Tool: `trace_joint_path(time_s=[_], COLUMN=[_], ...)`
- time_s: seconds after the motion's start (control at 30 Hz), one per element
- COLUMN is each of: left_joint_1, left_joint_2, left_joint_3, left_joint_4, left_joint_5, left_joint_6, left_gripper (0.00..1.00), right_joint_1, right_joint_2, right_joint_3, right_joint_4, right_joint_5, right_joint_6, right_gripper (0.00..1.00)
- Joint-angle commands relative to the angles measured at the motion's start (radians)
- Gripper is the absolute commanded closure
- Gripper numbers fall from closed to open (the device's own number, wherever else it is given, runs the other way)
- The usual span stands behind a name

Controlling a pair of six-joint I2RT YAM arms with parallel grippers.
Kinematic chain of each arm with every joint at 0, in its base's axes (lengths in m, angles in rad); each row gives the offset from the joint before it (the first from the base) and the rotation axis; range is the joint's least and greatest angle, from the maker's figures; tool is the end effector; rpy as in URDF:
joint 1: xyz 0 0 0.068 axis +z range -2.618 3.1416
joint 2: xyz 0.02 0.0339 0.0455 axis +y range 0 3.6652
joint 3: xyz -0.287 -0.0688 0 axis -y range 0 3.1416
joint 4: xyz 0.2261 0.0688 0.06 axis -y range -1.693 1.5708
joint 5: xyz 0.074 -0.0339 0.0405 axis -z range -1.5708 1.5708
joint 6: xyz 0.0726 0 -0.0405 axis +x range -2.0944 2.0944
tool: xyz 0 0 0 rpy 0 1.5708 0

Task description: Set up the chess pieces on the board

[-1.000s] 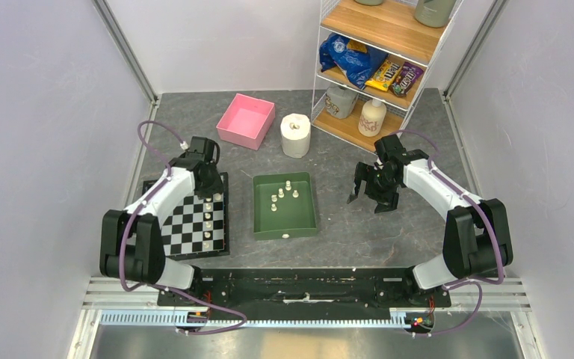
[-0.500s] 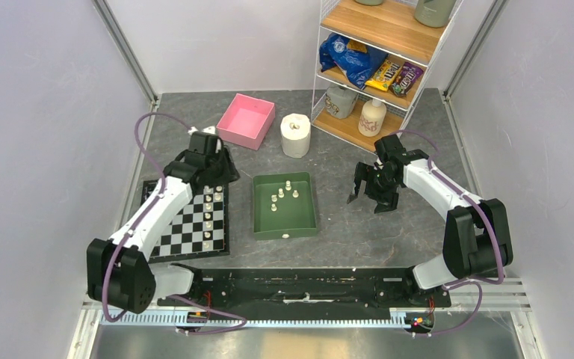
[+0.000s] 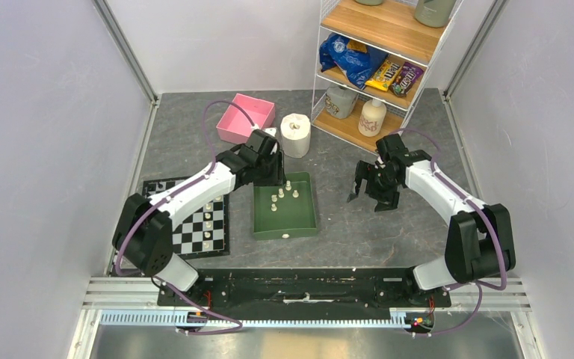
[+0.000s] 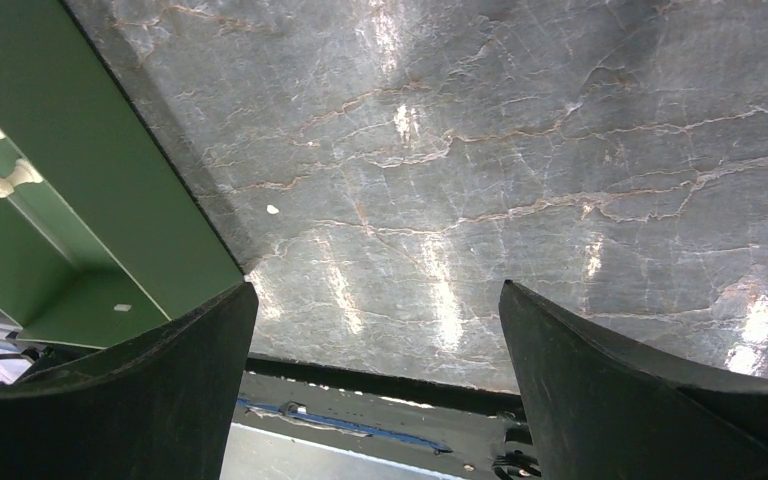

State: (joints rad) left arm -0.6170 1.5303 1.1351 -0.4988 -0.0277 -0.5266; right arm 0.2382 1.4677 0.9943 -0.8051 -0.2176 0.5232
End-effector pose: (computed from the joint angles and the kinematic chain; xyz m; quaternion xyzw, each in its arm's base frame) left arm 0.2719 -0.1904 0.2543 0.0380 0.9424 -0.1686 0.2862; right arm 0.2497 0.0768 0.2106 0.1240 0.9758 0.1535 0.0945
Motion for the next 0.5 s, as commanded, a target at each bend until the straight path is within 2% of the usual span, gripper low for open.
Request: trace_joint_path(time_s=[0.0, 0.3, 0.47], left_joint_1=[-0.029, -0.082, -0.086], left_joint_2=[0.031, 0.118, 0.096], left_joint_3=[0.056, 0.081, 0.064], left_joint_4=[0.025, 0.003, -0.01], left_joint_5=[-0.025, -0.048, -0.098], left_joint_6=[-0.028, -0.032, -0.044], left_gripper=[0.48, 0.48, 0.48], right_joint_1=[-0.004, -0.005, -0.004], right_joint_2=[-0.057, -0.053, -0.049], right_joint_3=[-0.006, -0.013, -0.017], right_joint_4=[0.021, 0.021, 0.021], right_joint_5=[-0.008, -0.01, -0.007], right_joint_6=[-0.013, -0.006, -0.006], right_gripper=[0.01, 0.01, 0.01])
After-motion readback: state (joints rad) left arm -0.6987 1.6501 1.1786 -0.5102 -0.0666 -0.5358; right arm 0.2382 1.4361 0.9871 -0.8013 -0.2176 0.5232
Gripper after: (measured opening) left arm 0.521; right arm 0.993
